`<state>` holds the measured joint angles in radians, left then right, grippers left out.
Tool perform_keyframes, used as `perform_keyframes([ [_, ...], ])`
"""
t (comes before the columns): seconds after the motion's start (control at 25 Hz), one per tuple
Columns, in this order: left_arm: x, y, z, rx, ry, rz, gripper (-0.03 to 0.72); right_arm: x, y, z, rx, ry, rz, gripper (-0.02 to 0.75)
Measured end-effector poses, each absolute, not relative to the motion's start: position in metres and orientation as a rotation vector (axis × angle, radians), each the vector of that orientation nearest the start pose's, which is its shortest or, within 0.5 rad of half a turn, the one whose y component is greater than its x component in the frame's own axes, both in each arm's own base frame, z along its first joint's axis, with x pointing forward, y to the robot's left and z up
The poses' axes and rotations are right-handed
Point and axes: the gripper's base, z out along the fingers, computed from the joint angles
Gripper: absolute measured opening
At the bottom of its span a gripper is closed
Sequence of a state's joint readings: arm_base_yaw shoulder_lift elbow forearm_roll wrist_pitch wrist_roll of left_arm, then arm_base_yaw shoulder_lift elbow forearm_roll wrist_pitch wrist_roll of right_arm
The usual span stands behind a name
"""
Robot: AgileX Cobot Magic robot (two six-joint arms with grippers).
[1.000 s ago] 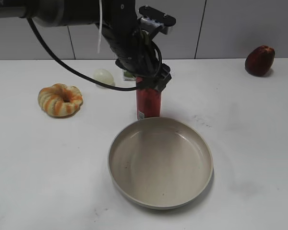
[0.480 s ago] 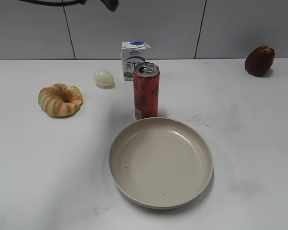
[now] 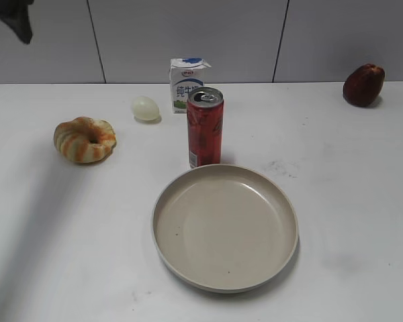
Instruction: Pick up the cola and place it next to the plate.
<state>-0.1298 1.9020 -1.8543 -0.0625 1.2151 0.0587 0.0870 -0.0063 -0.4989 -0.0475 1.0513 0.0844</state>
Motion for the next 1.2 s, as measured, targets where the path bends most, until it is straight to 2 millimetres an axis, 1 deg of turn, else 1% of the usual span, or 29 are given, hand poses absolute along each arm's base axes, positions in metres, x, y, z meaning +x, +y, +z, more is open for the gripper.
perform_keyframes([
  [0.04,0.401,-0.054,0.321,0.230,2.765,-0.100,0.578,-0.005,-0.004,0.278,0.000,2.029,0.051,0.572],
  [0.16,0.370,-0.045,0.322,0.221,2.806,-0.074,0.578,-0.005,-0.004,0.278,0.000,2.029,0.051,0.572],
  [0.24,0.347,-0.041,0.327,0.225,2.811,-0.055,0.578,-0.005,-0.004,0.278,0.000,2.029,0.051,0.572],
  [0.28,0.336,-0.039,0.325,0.227,2.828,-0.048,0.578,-0.005,-0.004,0.278,0.000,2.029,0.051,0.572],
  [0.36,0.312,-0.036,0.325,0.230,2.841,-0.039,0.578,-0.005,-0.004,0.278,0.000,2.029,0.051,0.572],
  [0.44,0.286,-0.033,0.318,0.231,2.871,-0.036,0.578,-0.005,-0.004,0.278,0.000,2.029,0.051,0.572],
  [0.52,0.256,-0.030,0.318,0.230,2.872,-0.040,0.578,-0.005,-0.004,0.278,0.000,2.029,0.051,0.572],
  [0.6,0.227,-0.027,0.312,0.231,2.882,-0.039,0.578,-0.005,-0.004,0.278,0.000,2.029,0.051,0.572],
  [0.64,0.213,-0.025,0.312,0.230,2.867,-0.040,0.578,-0.005,-0.004,0.278,0.000,2.029,0.051,0.572],
  [0.76,0.174,-0.021,0.303,0.227,2.835,-0.041,0.578,-0.005,-0.004,0.278,0.000,2.029,0.051,0.572],
  [0.8,0.161,-0.020,0.303,0.225,2.804,-0.042,0.578,-0.005,-0.004,0.278,0.000,2.029,0.051,0.572],
  [0.96,0.116,-0.015,0.292,0.218,2.715,-0.044,0.578,-0.005,-0.004,0.278,0.000,2.029,0.051,0.572],
  [1.12,0.077,-0.010,0.278,0.212,2.619,-0.047,0.577,-0.005,-0.004,0.278,0.000,2.029,0.051,0.572],
  [1.2,0.062,-0.009,0.269,0.208,2.569,-0.048,0.577,-0.005,-0.004,0.278,0.000,2.029,0.050,0.572],
])
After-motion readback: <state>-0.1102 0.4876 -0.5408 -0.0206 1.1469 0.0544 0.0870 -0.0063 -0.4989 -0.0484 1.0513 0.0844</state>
